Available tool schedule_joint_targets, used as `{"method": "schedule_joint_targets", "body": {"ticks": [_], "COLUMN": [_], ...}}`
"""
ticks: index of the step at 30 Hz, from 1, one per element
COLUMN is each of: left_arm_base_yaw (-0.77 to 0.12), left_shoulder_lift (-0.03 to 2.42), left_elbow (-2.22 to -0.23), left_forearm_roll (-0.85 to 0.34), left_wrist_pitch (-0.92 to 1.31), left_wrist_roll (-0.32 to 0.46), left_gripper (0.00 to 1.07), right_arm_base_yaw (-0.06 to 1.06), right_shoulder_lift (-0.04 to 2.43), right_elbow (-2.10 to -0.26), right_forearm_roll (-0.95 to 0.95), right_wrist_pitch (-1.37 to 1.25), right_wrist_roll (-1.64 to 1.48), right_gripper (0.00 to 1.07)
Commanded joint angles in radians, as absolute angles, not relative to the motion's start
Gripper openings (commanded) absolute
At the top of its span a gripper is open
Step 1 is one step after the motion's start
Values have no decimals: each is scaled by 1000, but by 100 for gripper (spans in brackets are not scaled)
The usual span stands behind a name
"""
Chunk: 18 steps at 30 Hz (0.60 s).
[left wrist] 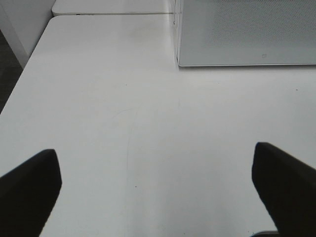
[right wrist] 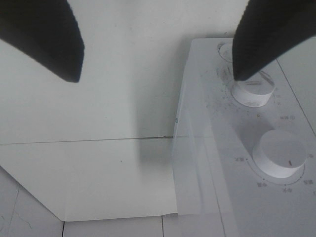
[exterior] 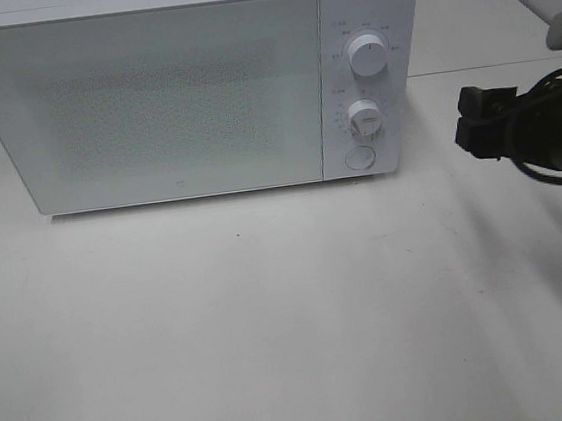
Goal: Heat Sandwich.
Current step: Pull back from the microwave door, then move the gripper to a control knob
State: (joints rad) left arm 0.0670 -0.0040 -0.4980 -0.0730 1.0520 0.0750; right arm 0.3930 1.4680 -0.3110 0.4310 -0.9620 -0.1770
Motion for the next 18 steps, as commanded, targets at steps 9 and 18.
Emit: {"method": "schedule_joint_targets", "body": {"ticks": [9, 18], "left_arm_base_yaw": [66, 66], "left_shoulder_lift": [-30, -30], "left_elbow": [-494, -494], "left_forearm_roll": [-81, -81], "left_wrist_pitch": [1038, 1038], "left_wrist_roll": [74, 74], "left_gripper": [101, 101], "right_arm_base_yaw": [601, 632], "right_shoulder_lift": [1654, 1773], "right_elbow": [-366, -481], "right_forearm_roll": [601, 658], "right_wrist_pitch": [-1149, -1164], "right_wrist_roll": [-235, -237], "right_gripper": [76, 76]}}
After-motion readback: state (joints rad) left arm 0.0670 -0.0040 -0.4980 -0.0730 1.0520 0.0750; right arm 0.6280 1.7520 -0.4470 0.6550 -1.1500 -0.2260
